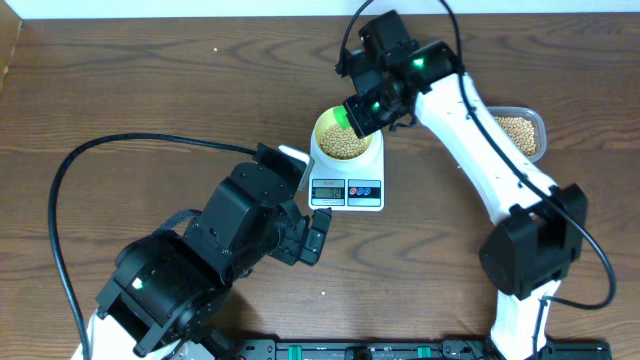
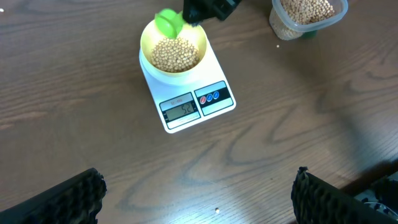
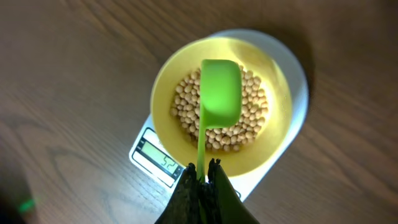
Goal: Scoop item into bowl and weigh 50g on scale
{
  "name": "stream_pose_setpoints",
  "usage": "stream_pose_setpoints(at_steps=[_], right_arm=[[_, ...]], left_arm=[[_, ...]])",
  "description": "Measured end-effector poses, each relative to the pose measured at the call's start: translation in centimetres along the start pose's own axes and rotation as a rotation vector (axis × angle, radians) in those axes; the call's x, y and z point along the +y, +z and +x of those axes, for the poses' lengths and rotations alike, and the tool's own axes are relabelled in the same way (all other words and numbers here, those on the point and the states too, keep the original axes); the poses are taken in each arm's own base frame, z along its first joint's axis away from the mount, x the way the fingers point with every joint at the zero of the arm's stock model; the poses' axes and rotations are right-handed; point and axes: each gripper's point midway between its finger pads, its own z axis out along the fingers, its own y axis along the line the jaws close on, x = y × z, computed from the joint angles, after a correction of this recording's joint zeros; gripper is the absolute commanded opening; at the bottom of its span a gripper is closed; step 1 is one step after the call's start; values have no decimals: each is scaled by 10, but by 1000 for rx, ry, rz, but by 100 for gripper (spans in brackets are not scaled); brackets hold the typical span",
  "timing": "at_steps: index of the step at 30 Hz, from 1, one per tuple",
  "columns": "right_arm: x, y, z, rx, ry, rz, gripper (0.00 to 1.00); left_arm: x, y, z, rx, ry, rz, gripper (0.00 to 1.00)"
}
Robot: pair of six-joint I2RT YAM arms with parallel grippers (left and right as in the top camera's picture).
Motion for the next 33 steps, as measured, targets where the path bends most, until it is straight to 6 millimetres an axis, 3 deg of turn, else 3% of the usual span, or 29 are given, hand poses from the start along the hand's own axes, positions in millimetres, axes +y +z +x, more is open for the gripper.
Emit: stream_pose_setpoints(at_steps=[25, 33], right_arm=[[-26, 6, 16, 73, 45, 148, 1], [-23, 24, 23, 117, 32, 155, 1]], left_arm=[[0, 0, 0, 0, 0, 0, 98], [0, 0, 0, 0, 0, 0, 98]])
